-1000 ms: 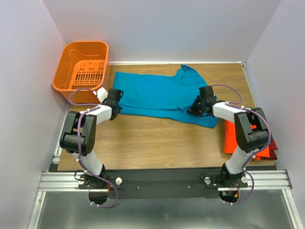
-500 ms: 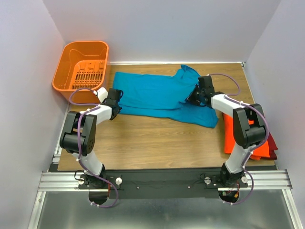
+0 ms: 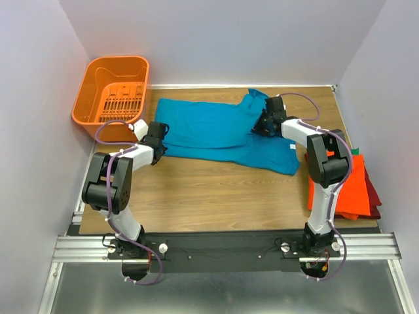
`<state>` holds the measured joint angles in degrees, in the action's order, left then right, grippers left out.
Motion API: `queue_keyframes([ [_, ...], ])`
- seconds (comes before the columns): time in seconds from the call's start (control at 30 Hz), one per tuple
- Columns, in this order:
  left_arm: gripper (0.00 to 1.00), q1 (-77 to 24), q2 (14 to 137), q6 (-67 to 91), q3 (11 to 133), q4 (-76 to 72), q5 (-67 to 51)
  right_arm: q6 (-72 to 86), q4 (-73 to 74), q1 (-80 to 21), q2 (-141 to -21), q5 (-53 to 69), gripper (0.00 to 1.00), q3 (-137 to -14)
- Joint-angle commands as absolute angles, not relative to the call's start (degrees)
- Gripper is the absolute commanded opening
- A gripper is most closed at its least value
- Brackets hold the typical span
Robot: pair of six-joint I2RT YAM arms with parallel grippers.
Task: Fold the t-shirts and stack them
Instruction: Fold the tshirt
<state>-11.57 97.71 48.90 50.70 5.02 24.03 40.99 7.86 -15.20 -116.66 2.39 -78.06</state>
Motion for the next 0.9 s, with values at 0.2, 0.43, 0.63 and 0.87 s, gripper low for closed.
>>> queue_keyframes([
  [0.2,0.00,-11.16,96.24,47.81,48.78,4.57,24.35,32.79,8.79,-15.03,-117.51,-0.35,0.57,-84.02],
  [0.43,0.00,-11.16,95.28,47.46,48.69,4.40,24.08,31.99,9.76,-19.32,-108.38,1.85,0.59,-75.00],
  [0.63,0.00,-11.16,94.66,46.85,48.43,4.22,24.61,31.99,9.32,-28.91,-106.52,0.26,0.53,-68.56],
  [0.87,0.00,-11.16,95.01,46.67,48.43,3.78,24.43,32.08,8.53,-33.75,-111.44,-2.37,0.44,-70.22],
])
